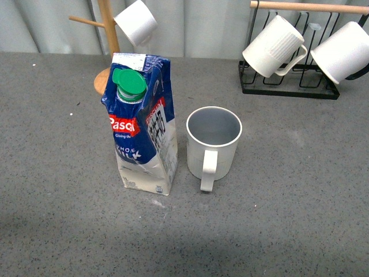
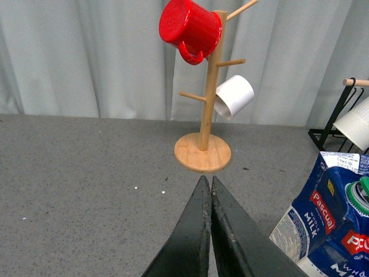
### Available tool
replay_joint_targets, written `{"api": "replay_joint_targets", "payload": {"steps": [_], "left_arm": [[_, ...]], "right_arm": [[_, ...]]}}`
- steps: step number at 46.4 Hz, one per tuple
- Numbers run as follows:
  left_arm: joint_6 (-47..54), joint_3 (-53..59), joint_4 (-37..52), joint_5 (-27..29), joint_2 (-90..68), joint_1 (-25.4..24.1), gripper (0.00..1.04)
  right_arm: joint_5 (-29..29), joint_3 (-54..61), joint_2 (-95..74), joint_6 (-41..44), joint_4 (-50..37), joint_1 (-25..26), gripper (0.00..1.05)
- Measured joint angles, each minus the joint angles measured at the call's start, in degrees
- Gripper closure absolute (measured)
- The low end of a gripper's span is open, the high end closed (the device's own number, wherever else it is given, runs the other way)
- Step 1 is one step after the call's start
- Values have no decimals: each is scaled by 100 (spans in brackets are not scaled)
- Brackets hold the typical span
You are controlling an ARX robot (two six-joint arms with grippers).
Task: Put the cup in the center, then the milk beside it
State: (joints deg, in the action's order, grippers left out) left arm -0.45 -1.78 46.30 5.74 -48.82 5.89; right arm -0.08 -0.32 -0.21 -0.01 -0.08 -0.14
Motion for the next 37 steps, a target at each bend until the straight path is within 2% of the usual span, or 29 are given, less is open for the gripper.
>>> {"api": "replay_joint_targets", "payload": {"steps": [2, 5, 8, 17, 37], "left_arm": [[0, 33, -181, -79, 223, -70, 101], [9, 61, -509, -527, 584, -422, 101], [7, 63, -791, -531, 929, -557, 101], [7, 66, -1589, -560, 1801, -575, 101], [7, 68, -2743, -562, 3014, -575, 101]], "right_arm": [[0, 0, 0, 0, 0, 0, 9], [0, 0, 0, 0, 0, 0, 9], [2, 0, 0, 0, 0, 0, 9], [0, 0, 0, 0, 0, 0, 9], [0, 0, 0, 0, 0, 0, 9]]}}
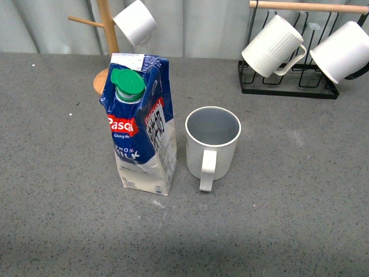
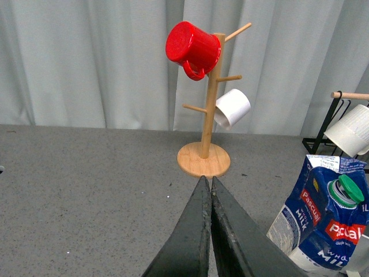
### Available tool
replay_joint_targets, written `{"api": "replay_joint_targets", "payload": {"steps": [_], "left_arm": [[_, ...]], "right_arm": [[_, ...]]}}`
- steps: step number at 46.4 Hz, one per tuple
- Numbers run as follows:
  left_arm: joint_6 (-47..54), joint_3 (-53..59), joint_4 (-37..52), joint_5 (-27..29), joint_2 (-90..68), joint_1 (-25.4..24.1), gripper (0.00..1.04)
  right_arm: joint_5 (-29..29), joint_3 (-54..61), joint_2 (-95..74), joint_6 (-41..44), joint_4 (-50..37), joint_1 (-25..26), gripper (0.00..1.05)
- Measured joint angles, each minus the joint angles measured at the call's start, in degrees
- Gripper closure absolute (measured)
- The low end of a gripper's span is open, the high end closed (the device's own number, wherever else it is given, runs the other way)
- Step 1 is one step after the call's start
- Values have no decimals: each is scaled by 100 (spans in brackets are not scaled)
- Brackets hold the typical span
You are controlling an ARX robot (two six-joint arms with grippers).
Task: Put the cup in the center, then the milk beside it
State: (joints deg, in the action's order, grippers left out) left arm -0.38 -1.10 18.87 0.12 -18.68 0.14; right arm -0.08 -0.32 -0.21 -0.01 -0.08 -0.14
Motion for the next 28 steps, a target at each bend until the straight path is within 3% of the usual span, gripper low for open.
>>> {"api": "replay_joint_targets", "payload": {"steps": [20, 24, 28], "left_arm": [[0, 0, -887, 0, 887, 0, 101], [2, 0, -1784, -11, 1604, 0, 101], [0, 0, -1864, -13, 1832, 0, 101]], "right_arm": [[0, 0, 0, 0, 0, 0, 9], [0, 0, 0, 0, 0, 0, 9], [0, 0, 0, 0, 0, 0, 9]]}}
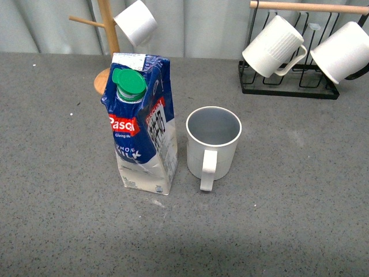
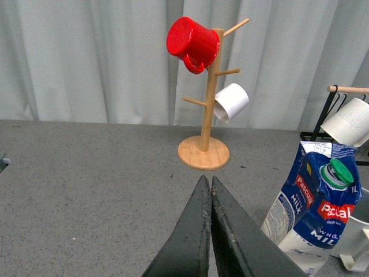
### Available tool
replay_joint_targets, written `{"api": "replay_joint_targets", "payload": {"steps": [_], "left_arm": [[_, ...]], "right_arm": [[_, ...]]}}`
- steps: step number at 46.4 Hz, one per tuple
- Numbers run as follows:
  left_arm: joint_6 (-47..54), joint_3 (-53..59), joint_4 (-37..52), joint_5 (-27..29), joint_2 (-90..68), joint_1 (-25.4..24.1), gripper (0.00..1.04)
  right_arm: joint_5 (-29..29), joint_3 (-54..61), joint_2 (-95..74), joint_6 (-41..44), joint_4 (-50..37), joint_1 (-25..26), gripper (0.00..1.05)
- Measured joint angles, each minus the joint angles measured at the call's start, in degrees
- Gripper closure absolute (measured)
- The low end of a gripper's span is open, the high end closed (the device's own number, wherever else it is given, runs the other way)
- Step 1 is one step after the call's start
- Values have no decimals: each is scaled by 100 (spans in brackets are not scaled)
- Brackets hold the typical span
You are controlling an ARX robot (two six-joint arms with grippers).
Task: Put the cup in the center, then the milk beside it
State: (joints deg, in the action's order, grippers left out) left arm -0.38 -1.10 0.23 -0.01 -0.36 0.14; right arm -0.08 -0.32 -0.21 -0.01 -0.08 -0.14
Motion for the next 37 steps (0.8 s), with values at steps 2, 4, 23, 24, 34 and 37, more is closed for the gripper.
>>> {"api": "replay_joint_targets", "payload": {"steps": [2, 4, 23, 24, 34, 37], "left_arm": [[2, 0, -11, 0, 4, 0, 101], [0, 0, -11, 0, 4, 0, 101], [-2, 0, -20, 0, 11, 0, 43], [-2, 0, -20, 0, 11, 0, 39], [2, 0, -20, 0, 13, 0, 6], [11, 0, -20, 2, 13, 0, 6]], "right_arm": [[0, 0, 0, 0, 0, 0, 9], [0, 0, 0, 0, 0, 0, 9], [0, 0, 0, 0, 0, 0, 9], [0, 0, 0, 0, 0, 0, 9], [0, 0, 0, 0, 0, 0, 9], [0, 0, 0, 0, 0, 0, 9]]}}
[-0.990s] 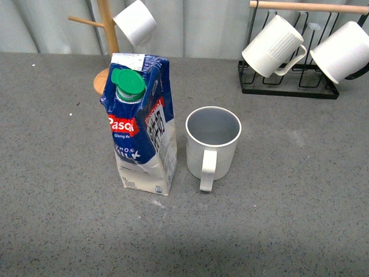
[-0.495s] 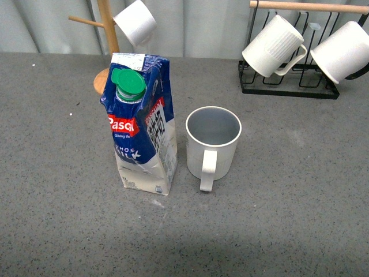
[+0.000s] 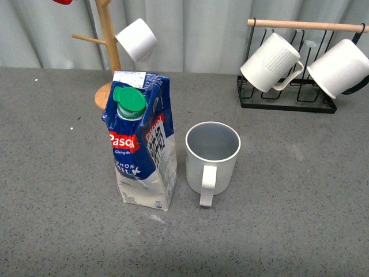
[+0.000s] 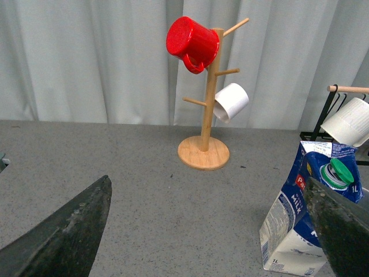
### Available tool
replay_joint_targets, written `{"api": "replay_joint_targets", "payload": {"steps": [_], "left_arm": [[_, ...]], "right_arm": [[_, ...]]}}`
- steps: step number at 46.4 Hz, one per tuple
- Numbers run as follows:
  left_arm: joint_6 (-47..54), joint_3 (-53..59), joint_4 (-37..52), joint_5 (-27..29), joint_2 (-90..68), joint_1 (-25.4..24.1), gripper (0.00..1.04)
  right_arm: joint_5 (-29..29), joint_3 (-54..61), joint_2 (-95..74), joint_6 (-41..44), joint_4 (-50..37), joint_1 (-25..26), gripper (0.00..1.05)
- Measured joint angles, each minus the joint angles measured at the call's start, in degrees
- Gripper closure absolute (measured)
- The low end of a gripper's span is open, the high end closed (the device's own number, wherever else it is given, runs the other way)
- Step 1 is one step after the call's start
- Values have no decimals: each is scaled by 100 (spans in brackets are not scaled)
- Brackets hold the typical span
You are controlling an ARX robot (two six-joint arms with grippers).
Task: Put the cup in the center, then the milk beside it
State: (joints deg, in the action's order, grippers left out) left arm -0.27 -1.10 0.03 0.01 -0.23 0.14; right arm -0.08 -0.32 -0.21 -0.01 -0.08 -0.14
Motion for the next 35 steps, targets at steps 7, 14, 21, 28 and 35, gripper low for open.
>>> {"api": "replay_joint_targets", "payload": {"steps": [7, 14, 21, 28, 35], "left_arm": [[0, 0, 0, 0, 0, 0, 7], [0, 0, 0, 0, 0, 0, 7], [0, 0, 0, -2, 0, 0, 7], [0, 0, 0, -2, 0, 0, 7], [2, 0, 0, -2, 0, 0, 7]], "right_arm": [[0, 0, 0, 0, 0, 0, 9], [0, 0, 0, 0, 0, 0, 9], [0, 0, 0, 0, 0, 0, 9], [0, 0, 0, 0, 0, 0, 9], [0, 0, 0, 0, 0, 0, 9]]}}
